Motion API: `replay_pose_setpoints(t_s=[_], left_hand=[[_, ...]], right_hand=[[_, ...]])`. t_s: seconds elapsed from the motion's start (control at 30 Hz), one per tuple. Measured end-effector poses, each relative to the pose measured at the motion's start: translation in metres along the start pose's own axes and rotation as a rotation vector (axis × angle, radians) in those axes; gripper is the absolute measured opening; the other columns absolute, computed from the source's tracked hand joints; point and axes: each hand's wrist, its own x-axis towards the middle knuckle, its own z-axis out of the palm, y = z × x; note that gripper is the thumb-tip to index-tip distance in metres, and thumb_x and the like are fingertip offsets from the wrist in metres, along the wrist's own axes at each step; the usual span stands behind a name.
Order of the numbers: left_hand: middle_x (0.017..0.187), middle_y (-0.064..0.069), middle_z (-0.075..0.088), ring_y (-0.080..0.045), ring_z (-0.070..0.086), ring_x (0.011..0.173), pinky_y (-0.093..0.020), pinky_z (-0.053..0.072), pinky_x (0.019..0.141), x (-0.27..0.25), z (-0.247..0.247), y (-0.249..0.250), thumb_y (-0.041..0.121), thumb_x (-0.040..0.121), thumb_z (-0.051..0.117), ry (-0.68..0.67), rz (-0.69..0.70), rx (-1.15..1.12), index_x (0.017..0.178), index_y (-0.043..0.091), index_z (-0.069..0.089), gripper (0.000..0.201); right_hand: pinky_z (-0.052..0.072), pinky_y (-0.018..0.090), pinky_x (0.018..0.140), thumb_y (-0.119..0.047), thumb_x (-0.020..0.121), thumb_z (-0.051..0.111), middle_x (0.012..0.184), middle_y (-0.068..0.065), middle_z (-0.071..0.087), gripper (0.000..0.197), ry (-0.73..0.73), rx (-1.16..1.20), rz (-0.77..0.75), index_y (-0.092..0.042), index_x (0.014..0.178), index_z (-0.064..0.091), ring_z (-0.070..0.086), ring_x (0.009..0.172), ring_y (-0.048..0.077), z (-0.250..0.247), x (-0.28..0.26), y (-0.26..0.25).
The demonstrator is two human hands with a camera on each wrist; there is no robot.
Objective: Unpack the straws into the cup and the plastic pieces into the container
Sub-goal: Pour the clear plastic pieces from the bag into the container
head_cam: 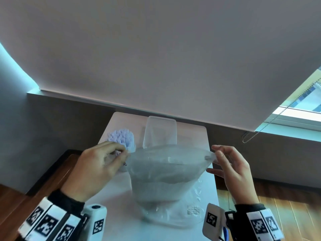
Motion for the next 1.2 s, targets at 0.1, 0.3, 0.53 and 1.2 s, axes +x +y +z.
replay_pose_setpoints(t_s=[0.1,0.3,0.53,1.2], left_hand=[[0.083,0.013,0.063,-0.007,0.063,0.076,-0.017,0.047,0.069,0.006,0.018,0.021,0.043,0.082,0.072,-0.071,-0.066,-0.094,0.077,0.027,0.063,0.019],[0.11,0.014,0.039,-0.003,0.049,0.077,-0.021,0.04,0.076,0.016,0.049,0.03,0.006,0.083,0.053,-0.461,-0.063,0.251,0.093,0.037,0.071,0.037],[0.151,0.007,0.041,-0.006,0.037,0.139,-0.011,0.034,0.101,0.023,0.063,0.002,-0.013,0.081,0.042,-0.619,-0.271,-0.004,0.145,0.028,0.044,0.076],[0.09,-0.009,0.068,-0.026,0.062,0.082,-0.043,0.056,0.067,0.035,0.105,-0.06,-0.003,0.09,0.05,-0.593,-0.709,-0.397,0.072,0.019,0.075,0.038]], right_hand=[[0.06,0.033,0.067,-0.027,0.081,0.072,0.11,0.0,0.063,0.018,0.02,-0.141,-0.078,-0.014,0.088,0.061,0.07,0.084,0.023,0.021,-0.001,-0.007],[0.036,0.019,0.102,-0.012,0.076,0.067,0.142,-0.009,0.034,0.043,-0.41,-0.887,0.004,-0.043,0.105,0.069,0.041,0.125,0.016,0.049,-0.003,-0.002],[0.046,0.018,0.087,0.004,0.073,0.043,0.137,-0.014,0.045,0.088,-0.723,-0.77,0.197,-0.039,0.149,0.025,0.05,0.126,0.017,0.047,0.004,0.003],[0.047,0.031,0.058,-0.023,0.091,0.058,0.064,-0.01,0.065,0.029,-0.636,-0.573,0.586,-0.034,0.072,0.076,0.054,0.062,0.015,0.062,0.045,0.065]])
